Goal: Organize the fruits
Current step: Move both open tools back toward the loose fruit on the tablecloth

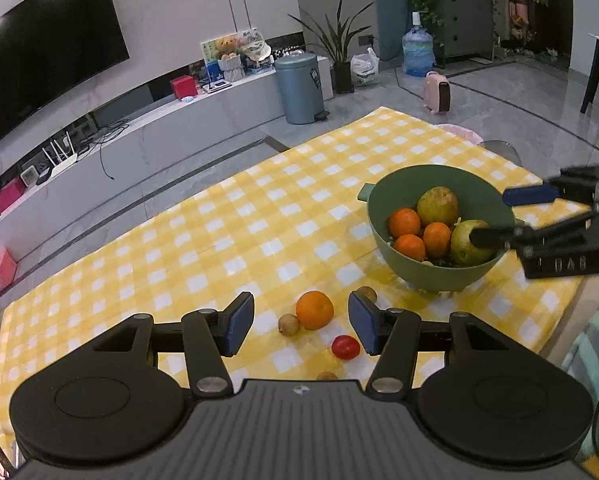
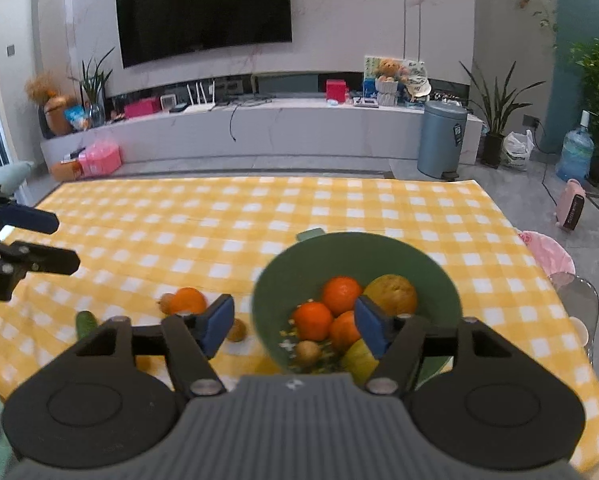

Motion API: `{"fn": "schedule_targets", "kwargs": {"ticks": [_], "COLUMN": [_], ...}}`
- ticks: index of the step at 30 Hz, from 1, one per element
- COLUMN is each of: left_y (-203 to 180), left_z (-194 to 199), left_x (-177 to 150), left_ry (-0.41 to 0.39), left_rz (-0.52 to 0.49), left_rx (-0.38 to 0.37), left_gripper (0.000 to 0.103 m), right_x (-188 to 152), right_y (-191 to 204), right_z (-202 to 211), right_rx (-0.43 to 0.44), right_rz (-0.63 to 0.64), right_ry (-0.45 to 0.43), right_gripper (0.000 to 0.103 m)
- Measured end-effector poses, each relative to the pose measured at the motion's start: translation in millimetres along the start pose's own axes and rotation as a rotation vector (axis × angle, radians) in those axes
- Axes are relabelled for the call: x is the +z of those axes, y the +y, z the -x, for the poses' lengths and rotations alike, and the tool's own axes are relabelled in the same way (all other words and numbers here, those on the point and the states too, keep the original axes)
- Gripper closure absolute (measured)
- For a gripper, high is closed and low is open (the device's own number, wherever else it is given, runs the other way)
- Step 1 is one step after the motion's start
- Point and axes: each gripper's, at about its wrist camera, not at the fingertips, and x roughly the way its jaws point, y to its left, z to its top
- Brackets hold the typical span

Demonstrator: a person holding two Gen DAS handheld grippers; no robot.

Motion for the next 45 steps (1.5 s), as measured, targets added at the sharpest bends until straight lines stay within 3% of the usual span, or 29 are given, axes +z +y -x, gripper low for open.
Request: {"fn": "schedule_targets", "kwargs": {"ticks": [4, 8, 13, 27, 36, 40, 45], "left_y": [9.9, 22.1, 28.8, 37.3, 25.5, 24.7, 26.8], "left_z": [6.4, 9.4, 9.8, -10.9, -41.9, -53.5, -69.7], "left_x": [-8.8, -23.2, -41.7, -61.3, -60.3, -61.5, -57.4], "left_ry": [0.002, 0.02, 0.047, 0.061, 0.099, 0.094, 0.059], "left_rz": [0.026, 0.077, 0.089, 0.121, 0.085, 0.098, 0.12], "left_rx": [-0.005, -0.042, -0.034, -0.144, -0.15, -0.167, -0.136], "left_gripper": [0.039, 0.039, 0.039, 0.039, 0.039, 0.039, 0.043], "right_x": [-19.3, -40.3, -61.2, -68.8, -64.7, -61.2, -54.6], "right_y": [23.2, 40.2, 57.0, 71.3, 71.8, 74.4, 76.3], "right_z": [7.4, 4.2, -6.7, -27.8, -46.0, -56.0, -69.9], "right_rx": [0.002, 0.015, 0.015, 0.024, 0.051, 0.067, 0.04], "right_rz": [-0.022, -0.033, -0.035, -0.008, 0.007, 0.021, 0.028], "right_ry": [0.004, 0.05, 0.114, 0.151, 0.149, 0.132, 0.094], "right_gripper": [0.033, 0.033, 0.032, 0.033, 0.049, 0.051, 0.057]}}
